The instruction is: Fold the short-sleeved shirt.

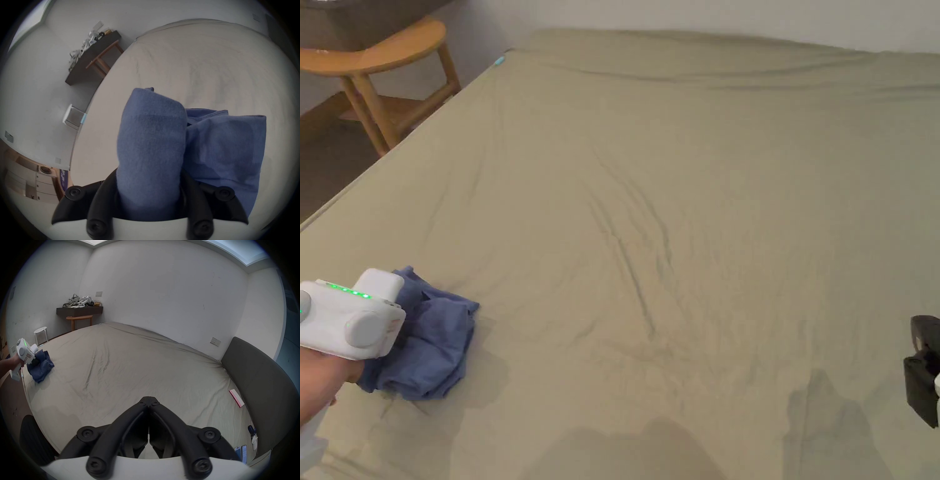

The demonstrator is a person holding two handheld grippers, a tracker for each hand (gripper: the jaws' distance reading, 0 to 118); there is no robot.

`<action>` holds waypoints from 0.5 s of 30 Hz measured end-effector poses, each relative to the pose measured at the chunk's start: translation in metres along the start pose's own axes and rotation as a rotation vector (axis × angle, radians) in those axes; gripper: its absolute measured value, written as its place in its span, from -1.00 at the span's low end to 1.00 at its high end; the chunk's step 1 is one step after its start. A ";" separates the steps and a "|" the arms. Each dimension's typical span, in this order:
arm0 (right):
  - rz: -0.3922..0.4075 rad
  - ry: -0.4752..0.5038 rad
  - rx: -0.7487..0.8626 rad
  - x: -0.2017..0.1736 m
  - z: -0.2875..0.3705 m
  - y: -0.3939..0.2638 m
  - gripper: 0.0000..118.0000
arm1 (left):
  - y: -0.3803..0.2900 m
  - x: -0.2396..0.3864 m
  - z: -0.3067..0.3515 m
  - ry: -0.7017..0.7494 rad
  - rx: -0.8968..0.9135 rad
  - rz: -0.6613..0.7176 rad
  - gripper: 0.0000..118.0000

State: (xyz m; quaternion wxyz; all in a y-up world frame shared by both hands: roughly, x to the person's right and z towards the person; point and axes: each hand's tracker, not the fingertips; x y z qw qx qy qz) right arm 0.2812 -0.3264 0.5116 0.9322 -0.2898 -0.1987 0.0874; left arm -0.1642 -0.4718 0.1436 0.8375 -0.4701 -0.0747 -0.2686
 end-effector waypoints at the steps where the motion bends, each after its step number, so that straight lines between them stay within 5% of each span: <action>1: -0.001 -0.002 -0.003 0.000 -0.001 0.000 -0.96 | 0.001 -0.002 0.000 -0.006 0.002 0.000 -0.53; 2: -0.003 -0.003 -0.006 0.001 -0.002 0.000 -0.96 | 0.003 -0.004 0.000 0.009 0.004 -0.004 -0.28; 5: -0.028 0.007 -0.011 0.009 0.001 0.001 -0.96 | 0.009 -0.008 0.016 0.174 0.059 0.022 0.88; 9: -0.036 -0.017 0.010 0.028 0.011 0.002 -0.96 | 0.030 -0.006 0.085 0.060 0.263 0.201 0.98; 15: -0.063 -0.104 0.097 0.076 0.043 0.015 -0.96 | 0.050 0.052 0.237 -0.092 0.706 0.262 0.98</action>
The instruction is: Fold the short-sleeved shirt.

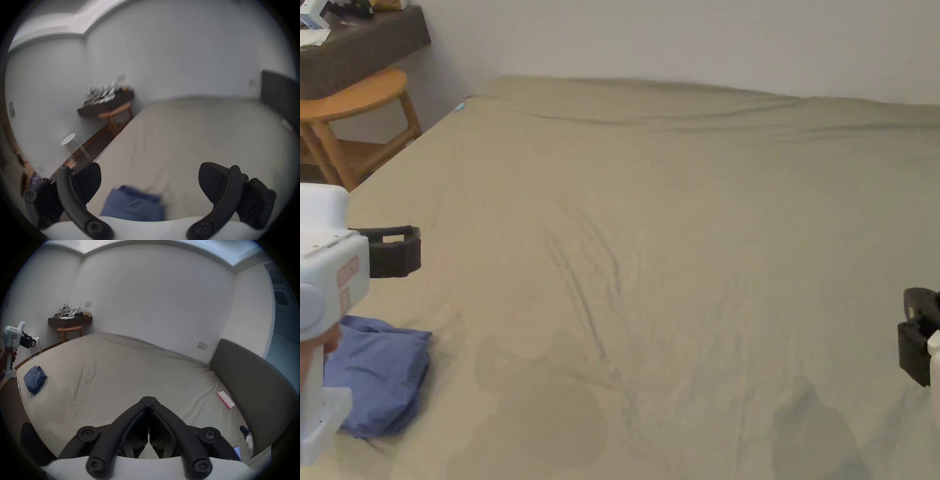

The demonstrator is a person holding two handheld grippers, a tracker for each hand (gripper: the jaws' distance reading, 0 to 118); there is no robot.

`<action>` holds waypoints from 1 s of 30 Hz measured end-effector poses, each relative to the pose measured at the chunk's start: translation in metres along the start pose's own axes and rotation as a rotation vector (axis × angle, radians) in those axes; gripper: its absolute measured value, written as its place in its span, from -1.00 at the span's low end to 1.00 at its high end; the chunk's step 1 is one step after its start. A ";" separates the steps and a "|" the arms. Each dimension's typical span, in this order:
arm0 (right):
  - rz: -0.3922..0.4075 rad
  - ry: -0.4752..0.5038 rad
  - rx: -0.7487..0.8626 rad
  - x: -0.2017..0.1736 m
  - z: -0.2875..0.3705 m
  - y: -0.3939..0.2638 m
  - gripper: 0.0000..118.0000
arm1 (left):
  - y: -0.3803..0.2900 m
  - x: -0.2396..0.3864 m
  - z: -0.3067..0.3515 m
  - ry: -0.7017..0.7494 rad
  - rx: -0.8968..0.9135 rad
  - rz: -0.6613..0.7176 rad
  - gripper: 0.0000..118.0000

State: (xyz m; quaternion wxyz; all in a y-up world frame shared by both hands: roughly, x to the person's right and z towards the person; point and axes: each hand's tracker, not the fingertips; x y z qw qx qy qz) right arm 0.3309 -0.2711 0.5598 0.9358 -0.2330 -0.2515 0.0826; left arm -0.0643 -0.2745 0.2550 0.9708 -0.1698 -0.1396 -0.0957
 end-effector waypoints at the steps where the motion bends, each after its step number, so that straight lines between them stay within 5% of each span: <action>1: -0.003 -0.022 0.025 0.010 0.007 0.005 -0.96 | 0.011 0.020 0.021 -0.051 0.069 0.049 0.98; 6: -0.027 -0.083 0.133 0.048 0.043 0.025 -0.96 | 0.042 0.106 0.096 -0.203 0.271 0.172 0.96; 8: -0.030 -0.109 0.170 0.057 0.057 0.031 -0.96 | 0.046 0.138 0.119 -0.249 0.322 0.173 0.80; 10: -0.036 -0.125 0.204 0.064 0.071 0.034 -0.96 | 0.048 0.172 0.143 -0.269 0.367 0.140 0.39; 14: -0.045 -0.140 0.246 0.070 0.086 0.034 -0.96 | 0.044 0.213 0.170 -0.294 0.428 0.095 -0.89; 30: 0.009 -0.165 0.294 0.053 0.104 0.007 -0.96 | 0.022 0.281 0.209 -0.373 0.441 -0.087 -1.00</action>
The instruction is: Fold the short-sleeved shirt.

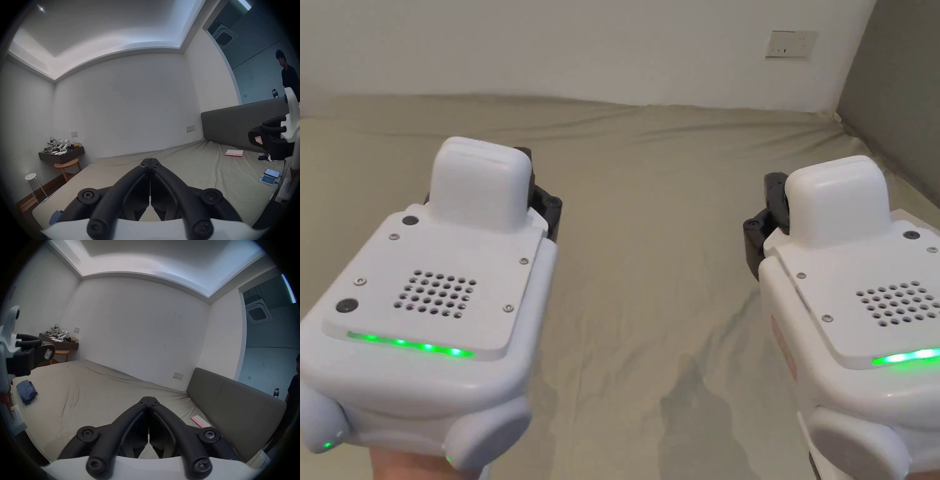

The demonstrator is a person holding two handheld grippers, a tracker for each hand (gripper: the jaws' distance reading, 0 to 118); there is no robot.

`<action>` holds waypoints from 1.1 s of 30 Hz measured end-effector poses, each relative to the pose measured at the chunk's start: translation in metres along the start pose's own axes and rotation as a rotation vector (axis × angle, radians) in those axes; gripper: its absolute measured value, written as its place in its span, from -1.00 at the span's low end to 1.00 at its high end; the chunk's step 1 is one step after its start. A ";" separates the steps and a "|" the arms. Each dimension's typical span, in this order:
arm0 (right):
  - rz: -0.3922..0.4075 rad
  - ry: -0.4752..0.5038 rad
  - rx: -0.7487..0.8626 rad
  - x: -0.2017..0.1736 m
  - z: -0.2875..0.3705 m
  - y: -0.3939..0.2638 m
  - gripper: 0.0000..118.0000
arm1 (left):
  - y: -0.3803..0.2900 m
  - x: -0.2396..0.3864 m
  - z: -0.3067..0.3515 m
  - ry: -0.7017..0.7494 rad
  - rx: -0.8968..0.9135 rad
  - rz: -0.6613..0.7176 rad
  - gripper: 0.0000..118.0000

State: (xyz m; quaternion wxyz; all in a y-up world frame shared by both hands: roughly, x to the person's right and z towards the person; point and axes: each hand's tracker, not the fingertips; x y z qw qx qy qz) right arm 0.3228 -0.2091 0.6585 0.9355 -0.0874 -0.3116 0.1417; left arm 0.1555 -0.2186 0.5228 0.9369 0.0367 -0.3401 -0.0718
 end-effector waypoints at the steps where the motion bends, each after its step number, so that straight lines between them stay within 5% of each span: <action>1: -0.003 0.000 -0.002 0.000 0.000 0.000 -0.96 | 0.000 0.001 0.000 -0.001 -0.001 -0.003 -1.00; 33: -0.043 -0.009 -0.011 0.002 0.002 -0.006 -0.96 | -0.002 0.006 0.003 0.024 0.008 0.017 -1.00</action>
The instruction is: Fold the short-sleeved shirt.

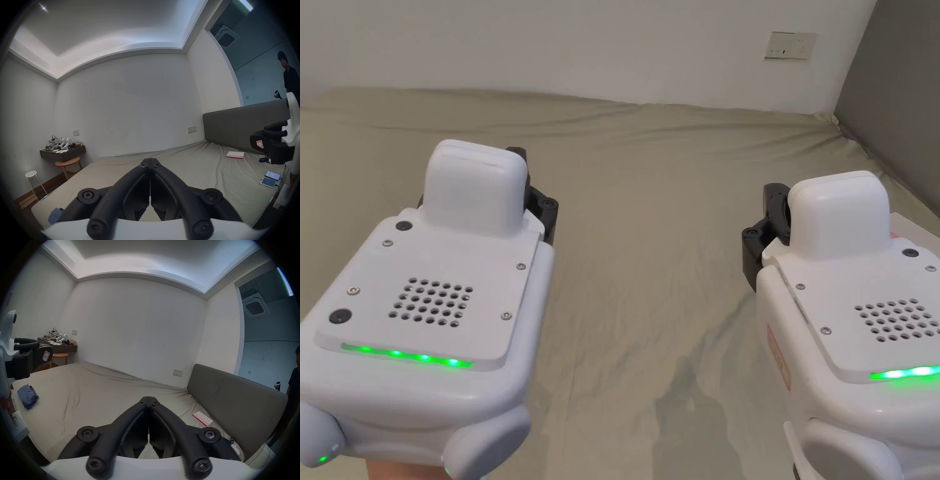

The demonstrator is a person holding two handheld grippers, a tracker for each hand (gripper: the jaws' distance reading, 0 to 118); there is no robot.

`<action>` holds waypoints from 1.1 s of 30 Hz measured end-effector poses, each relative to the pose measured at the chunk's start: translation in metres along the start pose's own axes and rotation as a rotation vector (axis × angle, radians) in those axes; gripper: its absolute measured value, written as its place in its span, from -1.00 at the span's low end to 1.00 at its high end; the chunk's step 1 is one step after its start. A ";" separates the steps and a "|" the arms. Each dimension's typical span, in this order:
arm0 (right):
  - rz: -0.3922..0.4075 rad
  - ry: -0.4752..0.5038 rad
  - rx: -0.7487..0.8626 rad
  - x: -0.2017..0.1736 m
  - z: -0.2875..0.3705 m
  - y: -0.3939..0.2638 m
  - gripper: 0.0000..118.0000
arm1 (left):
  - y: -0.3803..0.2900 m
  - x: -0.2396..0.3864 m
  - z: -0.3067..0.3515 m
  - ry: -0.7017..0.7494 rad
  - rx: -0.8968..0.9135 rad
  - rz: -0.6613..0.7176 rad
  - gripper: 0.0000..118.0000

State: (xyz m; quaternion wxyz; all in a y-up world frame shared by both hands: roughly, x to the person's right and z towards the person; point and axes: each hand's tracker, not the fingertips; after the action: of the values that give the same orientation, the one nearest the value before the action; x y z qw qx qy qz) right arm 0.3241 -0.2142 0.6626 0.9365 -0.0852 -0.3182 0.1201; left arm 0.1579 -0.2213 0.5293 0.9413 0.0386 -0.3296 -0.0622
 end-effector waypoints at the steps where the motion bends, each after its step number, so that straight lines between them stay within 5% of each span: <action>1: 0.000 0.000 0.001 0.000 0.000 0.000 -0.96 | 0.000 0.000 0.000 0.000 -0.001 -0.003 -1.00; 6: -0.015 -0.011 0.014 0.001 -0.002 -0.001 -0.85 | -0.002 0.000 -0.001 -0.001 -0.010 -0.005 -1.00; 7: -0.017 -0.007 0.017 0.002 -0.002 -0.001 -0.57 | -0.003 0.000 -0.002 0.001 -0.012 -0.004 -1.00; 9: -0.017 0.020 0.010 0.005 -0.005 -0.001 0.62 | -0.004 -0.001 -0.003 0.004 -0.019 0.004 -0.86; 10: -0.022 0.022 0.012 0.005 -0.004 -0.002 0.87 | -0.004 -0.003 -0.004 0.000 -0.025 0.013 -0.65; 14: -0.009 -0.006 0.028 0.002 -0.004 -0.002 0.90 | -0.008 -0.008 -0.012 -0.009 -0.054 0.031 0.92; 15: -0.010 -0.029 0.008 0.000 -0.006 -0.001 0.90 | -0.008 -0.009 -0.013 -0.009 -0.057 0.035 1.00; 19: -0.097 0.044 -0.078 0.004 -0.010 0.005 0.90 | -0.008 -0.008 -0.011 -0.002 -0.048 0.036 1.00; 21: -0.135 -0.041 -0.147 0.004 -0.011 0.011 0.90 | -0.008 -0.009 -0.010 0.001 -0.048 0.036 1.00; 24: -0.109 -0.120 -0.220 -0.001 -0.015 0.017 0.90 | -0.006 -0.010 -0.008 0.007 -0.044 0.032 1.00; 33: -0.157 -0.050 -0.190 0.003 -0.012 0.017 0.90 | -0.002 -0.006 -0.004 -0.006 -0.031 0.016 1.00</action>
State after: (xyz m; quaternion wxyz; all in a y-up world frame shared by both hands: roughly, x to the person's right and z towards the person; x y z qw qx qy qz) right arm 0.3309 -0.1978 0.6508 0.9224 -0.1455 -0.3573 0.0176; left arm 0.1555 -0.2226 0.5216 0.9413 0.0211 -0.3315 -0.0600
